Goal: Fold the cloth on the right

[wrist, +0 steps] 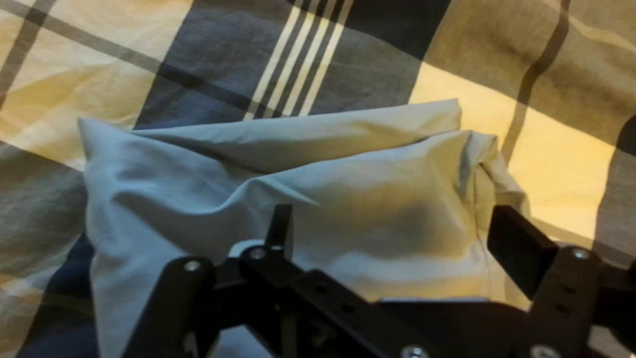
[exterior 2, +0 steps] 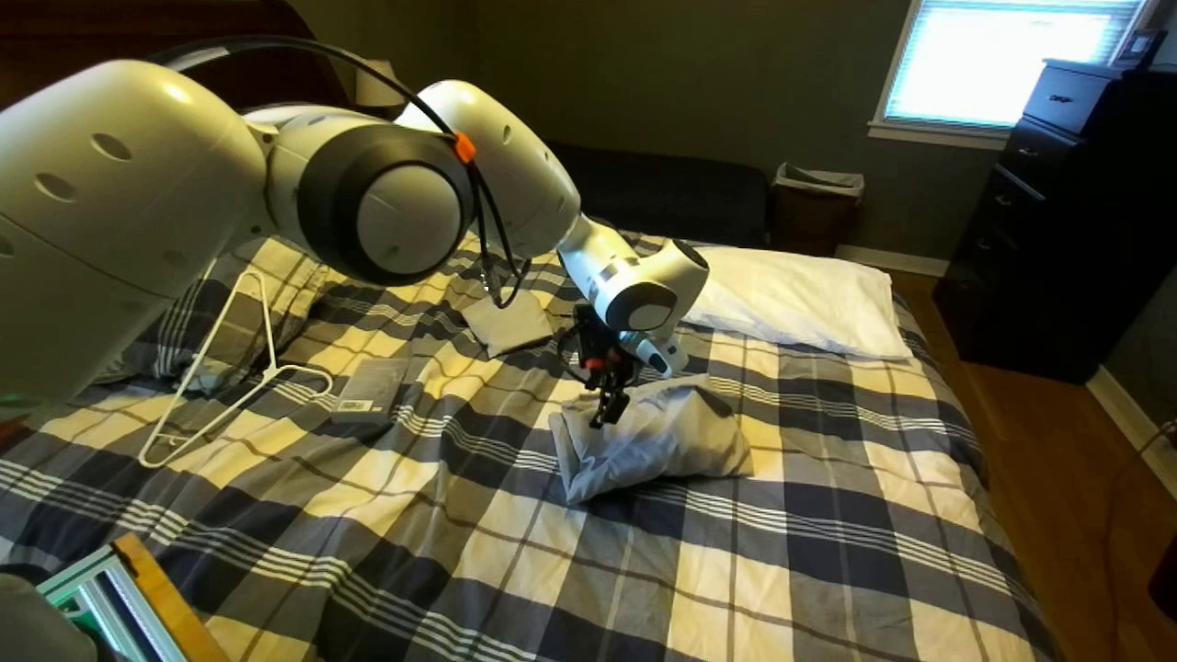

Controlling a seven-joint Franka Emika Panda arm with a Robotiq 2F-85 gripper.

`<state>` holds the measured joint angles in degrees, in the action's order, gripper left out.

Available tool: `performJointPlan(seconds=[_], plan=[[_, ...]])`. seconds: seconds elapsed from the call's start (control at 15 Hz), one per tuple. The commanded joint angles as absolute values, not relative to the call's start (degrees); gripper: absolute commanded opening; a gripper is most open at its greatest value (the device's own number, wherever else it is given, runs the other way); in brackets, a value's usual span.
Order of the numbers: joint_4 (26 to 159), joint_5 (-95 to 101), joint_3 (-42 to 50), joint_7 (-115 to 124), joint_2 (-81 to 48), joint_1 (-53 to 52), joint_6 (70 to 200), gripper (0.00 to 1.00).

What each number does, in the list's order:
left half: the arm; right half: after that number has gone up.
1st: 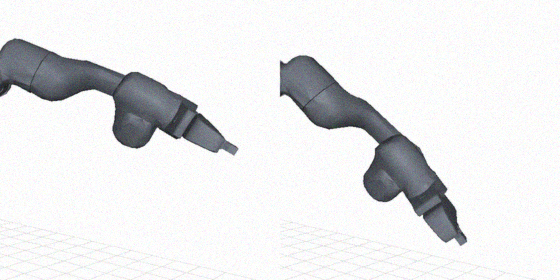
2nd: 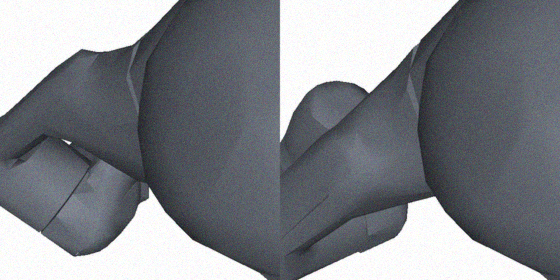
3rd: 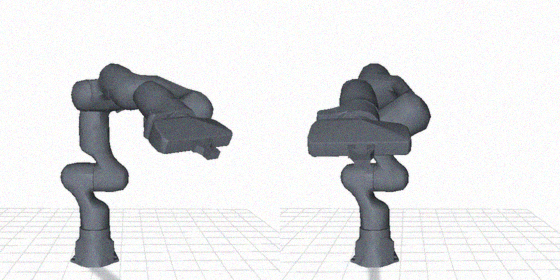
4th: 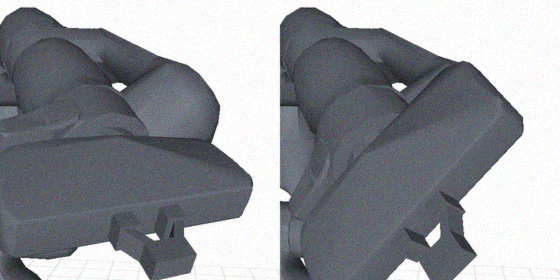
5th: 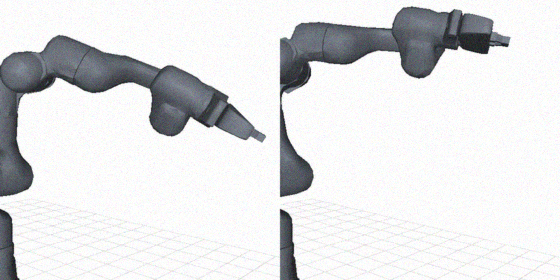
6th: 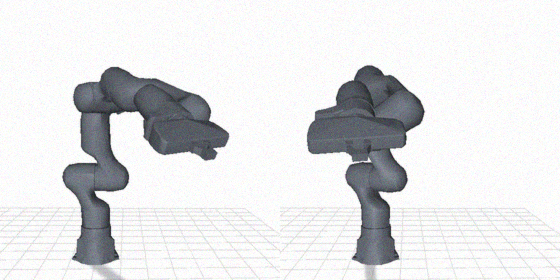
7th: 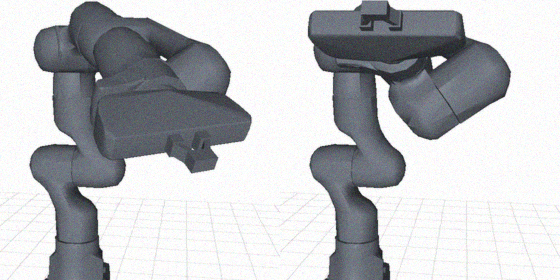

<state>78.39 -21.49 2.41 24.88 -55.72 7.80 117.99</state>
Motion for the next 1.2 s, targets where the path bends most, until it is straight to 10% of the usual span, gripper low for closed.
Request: performJointPlan(seconds=[0.0, 1.13], plan=[[92.07, -21.89, 4.41, 22.27, -46.66, 8.40, 125.35, 1.00], [118.43, -31.84, 0.63, 4.71, -35.36, 14.65, 146.41, 1.00]])
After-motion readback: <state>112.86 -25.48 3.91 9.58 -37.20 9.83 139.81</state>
